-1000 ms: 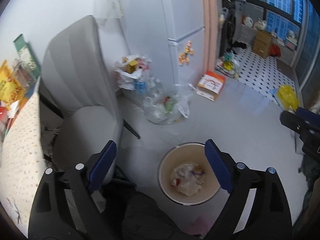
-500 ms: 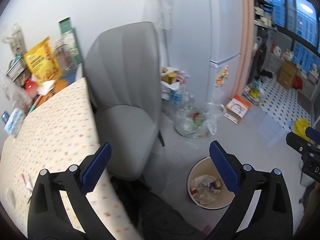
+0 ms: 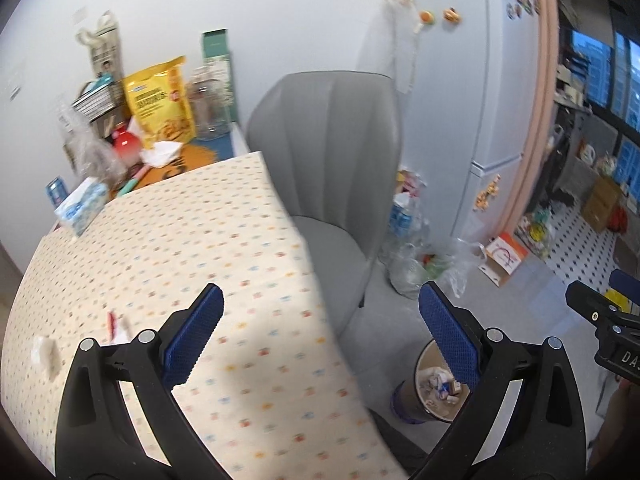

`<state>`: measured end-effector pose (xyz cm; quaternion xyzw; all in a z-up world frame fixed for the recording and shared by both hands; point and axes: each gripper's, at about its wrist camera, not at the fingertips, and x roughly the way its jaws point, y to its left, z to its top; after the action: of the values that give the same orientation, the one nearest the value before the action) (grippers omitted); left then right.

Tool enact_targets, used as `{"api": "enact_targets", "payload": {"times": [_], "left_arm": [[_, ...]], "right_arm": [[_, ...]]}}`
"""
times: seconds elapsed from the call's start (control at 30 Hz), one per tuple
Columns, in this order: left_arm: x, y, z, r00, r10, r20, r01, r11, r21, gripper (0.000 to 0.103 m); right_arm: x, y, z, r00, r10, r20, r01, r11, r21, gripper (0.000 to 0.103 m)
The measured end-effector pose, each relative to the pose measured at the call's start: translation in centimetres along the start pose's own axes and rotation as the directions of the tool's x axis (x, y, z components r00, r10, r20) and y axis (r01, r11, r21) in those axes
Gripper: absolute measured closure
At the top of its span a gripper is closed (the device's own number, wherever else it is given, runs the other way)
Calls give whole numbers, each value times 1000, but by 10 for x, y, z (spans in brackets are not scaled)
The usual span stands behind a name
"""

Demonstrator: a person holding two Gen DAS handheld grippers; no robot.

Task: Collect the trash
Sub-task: 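Move both open tools back over the table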

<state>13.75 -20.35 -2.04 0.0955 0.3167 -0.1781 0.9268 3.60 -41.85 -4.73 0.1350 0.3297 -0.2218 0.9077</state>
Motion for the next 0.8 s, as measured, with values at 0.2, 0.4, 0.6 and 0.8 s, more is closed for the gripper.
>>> {"api": "enact_targets", "payload": {"times": [0.2,0.4,0.6,0.8], "left_arm": [[-20,48,-11,999,36,22,-34,997,-73,6],[-37,84,-21,997,70,37,-65,990,-125,6],[-54,123,-34,992,120,45,-110,976,-187,6],[-67,159,-51,984,174,33,-162,958,-236,6]], "right_arm": [[-18,47,-3,999,48,19,-46,997,-61,8],[-34,87,-8,996,80,38,-76,990,-115,8],[-48,125,-14,992,115,46,-105,979,-177,8],[-61,167,-20,987,155,49,-139,962,-237,8]]}}
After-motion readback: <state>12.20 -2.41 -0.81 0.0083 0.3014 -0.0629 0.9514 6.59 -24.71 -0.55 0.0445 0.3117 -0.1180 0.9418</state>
